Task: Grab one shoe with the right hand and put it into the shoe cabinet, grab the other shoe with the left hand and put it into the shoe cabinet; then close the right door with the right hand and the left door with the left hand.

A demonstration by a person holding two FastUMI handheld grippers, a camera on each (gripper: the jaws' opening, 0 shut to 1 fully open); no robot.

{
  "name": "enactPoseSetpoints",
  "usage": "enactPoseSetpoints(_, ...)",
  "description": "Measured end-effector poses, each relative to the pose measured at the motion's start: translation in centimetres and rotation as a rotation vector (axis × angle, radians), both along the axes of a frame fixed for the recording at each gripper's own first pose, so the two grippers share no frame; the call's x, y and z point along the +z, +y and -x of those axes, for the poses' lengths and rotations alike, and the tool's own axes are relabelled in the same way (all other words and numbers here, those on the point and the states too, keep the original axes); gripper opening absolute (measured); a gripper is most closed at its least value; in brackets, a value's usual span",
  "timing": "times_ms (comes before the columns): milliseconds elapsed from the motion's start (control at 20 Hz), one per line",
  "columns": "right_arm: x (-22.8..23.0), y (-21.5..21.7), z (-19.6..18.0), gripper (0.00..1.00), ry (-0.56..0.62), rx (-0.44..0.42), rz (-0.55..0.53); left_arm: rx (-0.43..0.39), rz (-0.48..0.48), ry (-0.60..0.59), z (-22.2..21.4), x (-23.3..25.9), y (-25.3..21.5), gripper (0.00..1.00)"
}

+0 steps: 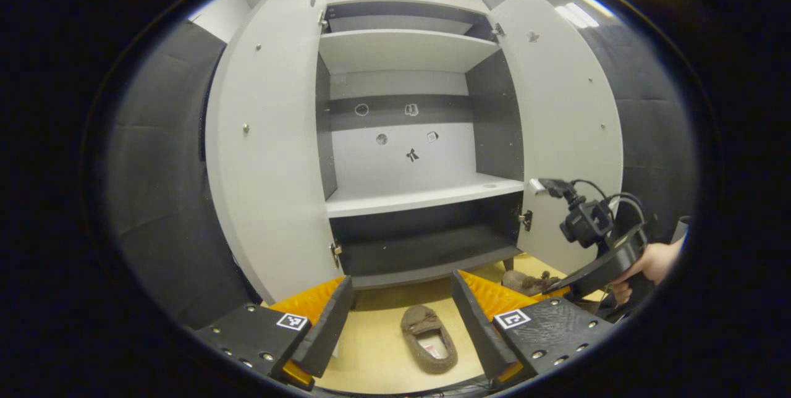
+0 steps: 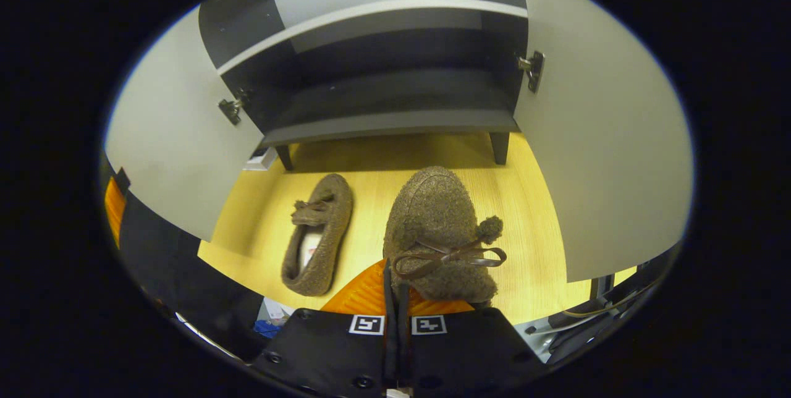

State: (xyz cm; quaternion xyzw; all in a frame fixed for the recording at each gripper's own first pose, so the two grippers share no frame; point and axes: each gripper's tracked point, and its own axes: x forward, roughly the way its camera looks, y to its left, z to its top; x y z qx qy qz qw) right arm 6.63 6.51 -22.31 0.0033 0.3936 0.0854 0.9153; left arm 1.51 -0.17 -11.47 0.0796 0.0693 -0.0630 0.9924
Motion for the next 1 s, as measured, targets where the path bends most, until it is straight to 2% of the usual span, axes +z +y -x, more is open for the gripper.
enactPoseSetpoints(200,6.1,1.5,0.0,0.02,-0.093,0.034,-0.038,-0.024,0.006,-0.003,-0.8,0.3,-0.8,0.85)
enactPoseSetpoints(400,11.8,2.8,-1.6,0.02,-0.193,0.055,-0.091,-0.026,0.0,-0.019,-1.3,1.3,-0.8,0.85)
enactPoseSetpoints(500,14.1,3.0,-2.9,0.02,-0.238,0.062,-0.099,-0.028,-0.001,-0.022,-1.6,1.9,-1.0,0.85)
enactPoseSetpoints(550,15.1,3.0,-3.7,0.0,-0.26,0.062,-0.096,-0.03,-0.002,-0.026,-1.8,2.2,-1.1,0.89)
enactPoseSetpoints(600,16.2,3.2,-4.6,0.02,-0.284,0.066,-0.095,-0.034,-0.003,-0.033,-2.0,2.7,-1.2,0.93)
enactPoseSetpoints(800,20.7,3.8,-8.2,0.02,-0.364,0.089,-0.103,-0.046,0.005,-0.055,-2.8,4.1,-2.0,0.93)
enactPoseSetpoints(1000,24.6,4.1,-12.6,0.02,-0.439,0.088,-0.108,-0.025,0.011,-0.061,-3.7,5.4,-2.2,0.93)
